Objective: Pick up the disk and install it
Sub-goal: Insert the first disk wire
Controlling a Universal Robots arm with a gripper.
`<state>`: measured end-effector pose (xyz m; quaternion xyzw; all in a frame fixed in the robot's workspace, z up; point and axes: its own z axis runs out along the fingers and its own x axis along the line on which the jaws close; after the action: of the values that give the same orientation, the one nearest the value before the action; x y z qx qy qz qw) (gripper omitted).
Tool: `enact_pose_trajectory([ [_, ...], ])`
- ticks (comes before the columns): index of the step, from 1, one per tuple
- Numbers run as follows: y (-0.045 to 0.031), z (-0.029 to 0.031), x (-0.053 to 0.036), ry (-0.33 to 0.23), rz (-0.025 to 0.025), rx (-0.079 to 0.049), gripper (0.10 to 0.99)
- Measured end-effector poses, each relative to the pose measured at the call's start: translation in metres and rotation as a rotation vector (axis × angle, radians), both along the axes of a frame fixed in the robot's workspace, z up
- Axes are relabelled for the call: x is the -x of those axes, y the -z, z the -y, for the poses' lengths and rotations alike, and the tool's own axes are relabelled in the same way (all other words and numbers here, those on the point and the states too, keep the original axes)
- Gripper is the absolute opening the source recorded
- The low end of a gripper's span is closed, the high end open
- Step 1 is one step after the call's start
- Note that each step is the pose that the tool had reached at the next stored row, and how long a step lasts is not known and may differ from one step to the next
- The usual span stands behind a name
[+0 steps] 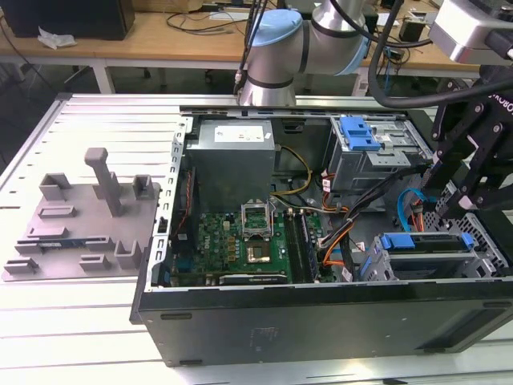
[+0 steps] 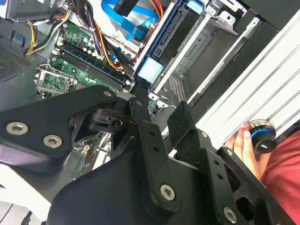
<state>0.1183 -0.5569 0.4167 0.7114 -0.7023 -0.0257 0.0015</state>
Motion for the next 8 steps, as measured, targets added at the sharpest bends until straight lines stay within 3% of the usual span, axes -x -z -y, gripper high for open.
enact_pose_trajectory([
  [8,0.0,0.0,0.0,-0.001,0.0,0.0,0.447],
])
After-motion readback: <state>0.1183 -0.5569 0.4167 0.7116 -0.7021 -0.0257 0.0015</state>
